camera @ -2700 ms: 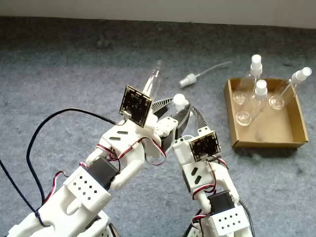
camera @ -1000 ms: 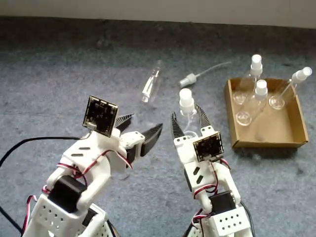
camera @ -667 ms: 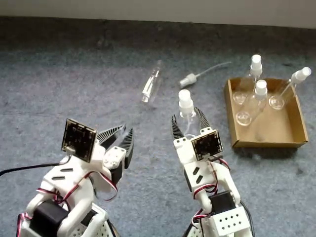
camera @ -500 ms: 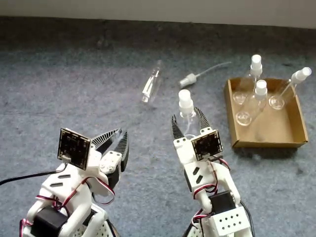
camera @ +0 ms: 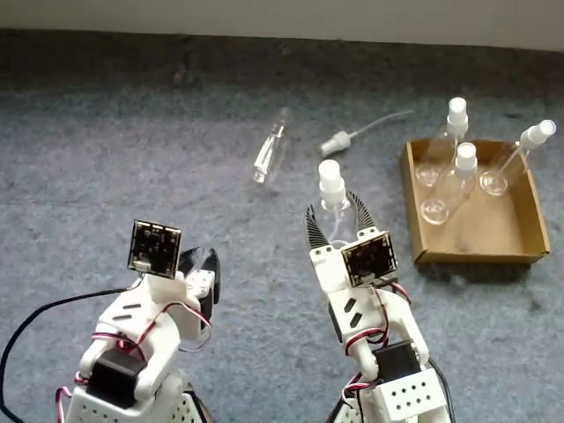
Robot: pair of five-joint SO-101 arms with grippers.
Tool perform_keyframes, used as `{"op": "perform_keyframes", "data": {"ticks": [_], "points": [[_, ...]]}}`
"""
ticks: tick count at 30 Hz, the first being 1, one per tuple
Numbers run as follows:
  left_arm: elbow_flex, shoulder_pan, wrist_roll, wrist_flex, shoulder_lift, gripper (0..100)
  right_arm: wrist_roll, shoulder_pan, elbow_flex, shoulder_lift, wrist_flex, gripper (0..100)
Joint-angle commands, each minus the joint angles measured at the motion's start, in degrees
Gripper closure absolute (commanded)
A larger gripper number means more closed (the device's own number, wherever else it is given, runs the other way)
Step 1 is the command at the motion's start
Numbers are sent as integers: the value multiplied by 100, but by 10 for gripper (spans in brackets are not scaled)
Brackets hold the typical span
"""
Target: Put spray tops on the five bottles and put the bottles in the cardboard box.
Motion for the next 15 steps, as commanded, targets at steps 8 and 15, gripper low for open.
{"op": "perform_keyframes", "data": {"ticks": [8, 15], "points": [[593, -66, -79, -26, -4, 995, -18, 92, 857, -31, 13, 886], [708, -66, -79, -26, -4, 995, -18, 92, 857, -66, 215, 886]]}}
